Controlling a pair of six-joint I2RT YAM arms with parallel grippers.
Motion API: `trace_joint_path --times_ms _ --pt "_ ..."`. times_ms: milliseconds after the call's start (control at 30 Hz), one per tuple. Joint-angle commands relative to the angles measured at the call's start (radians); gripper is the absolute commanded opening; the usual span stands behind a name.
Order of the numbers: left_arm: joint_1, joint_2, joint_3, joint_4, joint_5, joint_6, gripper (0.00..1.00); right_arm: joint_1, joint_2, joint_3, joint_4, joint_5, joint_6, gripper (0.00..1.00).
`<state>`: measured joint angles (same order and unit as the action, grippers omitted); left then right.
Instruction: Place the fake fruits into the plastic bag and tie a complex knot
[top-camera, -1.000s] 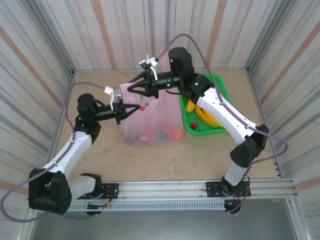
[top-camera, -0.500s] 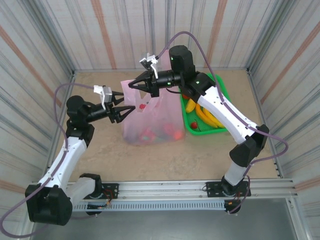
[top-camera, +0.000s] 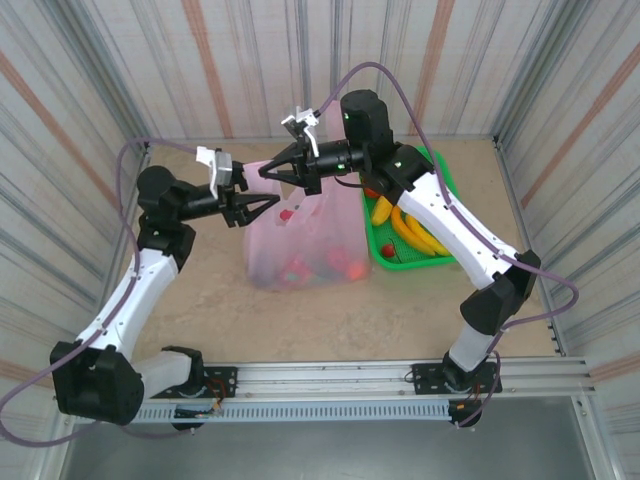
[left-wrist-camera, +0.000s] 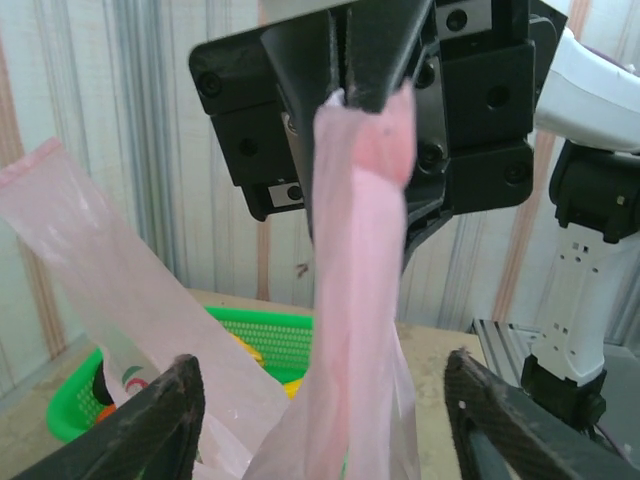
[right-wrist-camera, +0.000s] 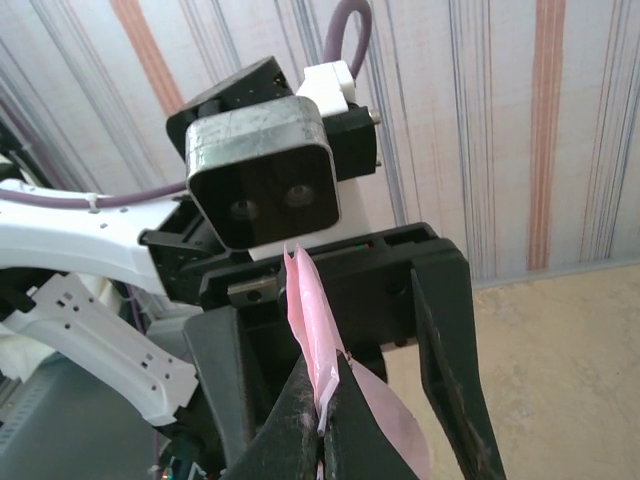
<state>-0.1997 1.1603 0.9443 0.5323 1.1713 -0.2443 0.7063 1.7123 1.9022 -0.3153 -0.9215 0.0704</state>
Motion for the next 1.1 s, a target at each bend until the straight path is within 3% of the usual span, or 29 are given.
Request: trace_joint_path --times_ms 0,333,933,1067 --pt "-0.027 0.012 0.028 0.055 0.058 -0.013 0.54 -0.005 -0.048 0.027 0.028 -0.028 0.027 0.00" --pt "-0.076 -0.013 -0.084 0.067 0.061 -0.022 0.24 -0.037 -0.067 0.025 0.045 0.027 0.043 0.00" --pt "-0.098 -0.036 -0.207 0.086 0.031 -0.026 0.05 -0.098 -0.092 0.024 0.075 0.051 0.092 0.00" --pt "-0.099 -0.037 -0.211 0.079 0.012 -0.018 0.00 -0.117 -0.113 0.014 0.057 0.043 0.091 0.15"
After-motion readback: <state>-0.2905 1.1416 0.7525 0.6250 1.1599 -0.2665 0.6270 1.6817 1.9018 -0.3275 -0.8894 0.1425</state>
